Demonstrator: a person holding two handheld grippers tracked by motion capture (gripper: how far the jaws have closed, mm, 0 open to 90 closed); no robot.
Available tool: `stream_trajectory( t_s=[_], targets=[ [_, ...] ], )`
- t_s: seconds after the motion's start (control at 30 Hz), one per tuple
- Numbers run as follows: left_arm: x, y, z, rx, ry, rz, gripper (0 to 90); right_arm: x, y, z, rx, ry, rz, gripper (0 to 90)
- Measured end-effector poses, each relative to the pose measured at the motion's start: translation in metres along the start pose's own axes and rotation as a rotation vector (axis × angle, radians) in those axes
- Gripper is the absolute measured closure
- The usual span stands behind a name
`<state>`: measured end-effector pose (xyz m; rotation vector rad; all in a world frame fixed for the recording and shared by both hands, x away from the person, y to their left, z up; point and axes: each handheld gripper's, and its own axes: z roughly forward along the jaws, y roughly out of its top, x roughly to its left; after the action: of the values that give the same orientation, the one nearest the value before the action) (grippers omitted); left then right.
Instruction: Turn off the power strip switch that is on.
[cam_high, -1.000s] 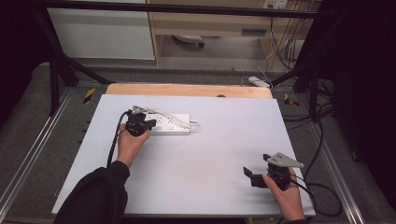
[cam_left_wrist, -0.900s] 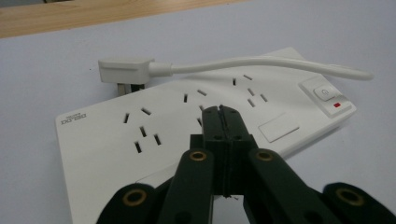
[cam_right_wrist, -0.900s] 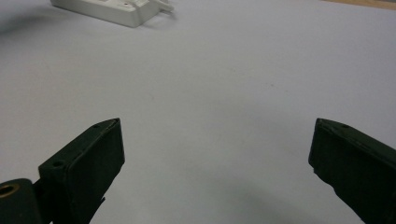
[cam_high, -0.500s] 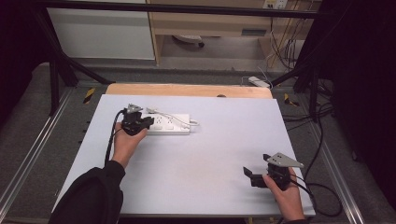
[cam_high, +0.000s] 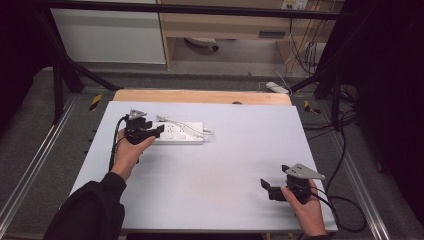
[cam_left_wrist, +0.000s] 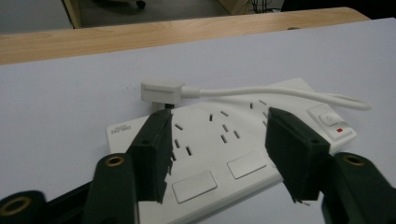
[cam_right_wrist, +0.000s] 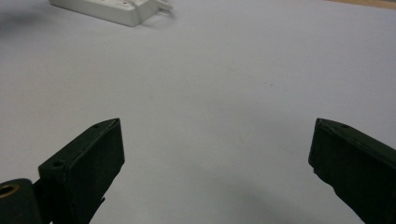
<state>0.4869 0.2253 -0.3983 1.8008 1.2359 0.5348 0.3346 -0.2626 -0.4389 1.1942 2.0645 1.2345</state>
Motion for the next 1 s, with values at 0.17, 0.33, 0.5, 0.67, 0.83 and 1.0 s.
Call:
stream_trajectory(
  t_s=[0.17, 0.33, 0.5, 0.67, 0.83, 1.0],
  targets=[
    [0.000, 0.003, -0.004, 0.000, -0.017, -0.010, 26.2, 0.000, 0.000, 0.000, -0.001, 0.001, 0.001, 3.8],
    [0.001, 0.007, -0.008, -0.003, -0.027, -0.032, 14.1, 0.000, 0.000, 0.000, -0.001, 0.000, 0.001, 3.7],
    [0.002, 0.010, -0.013, -0.022, -0.035, -0.040, 10.1, 0.000, 0.000, 0.000, 0.000, 0.000, 0.002, 3.7],
    [0.003, 0.011, -0.017, -0.040, -0.048, -0.039, 10.3, 0.000, 0.000, 0.000, 0.000, 0.000, 0.002, 3.6],
    [0.006, 0.012, -0.022, -0.069, -0.047, -0.032, 10.5, 0.000, 0.000, 0.000, 0.000, -0.001, 0.002, 3.5],
    [0.009, 0.014, -0.029, -0.091, -0.044, -0.031, 10.6, 0.000, 0.000, 0.000, 0.000, -0.002, 0.004, 3.5]
  ],
)
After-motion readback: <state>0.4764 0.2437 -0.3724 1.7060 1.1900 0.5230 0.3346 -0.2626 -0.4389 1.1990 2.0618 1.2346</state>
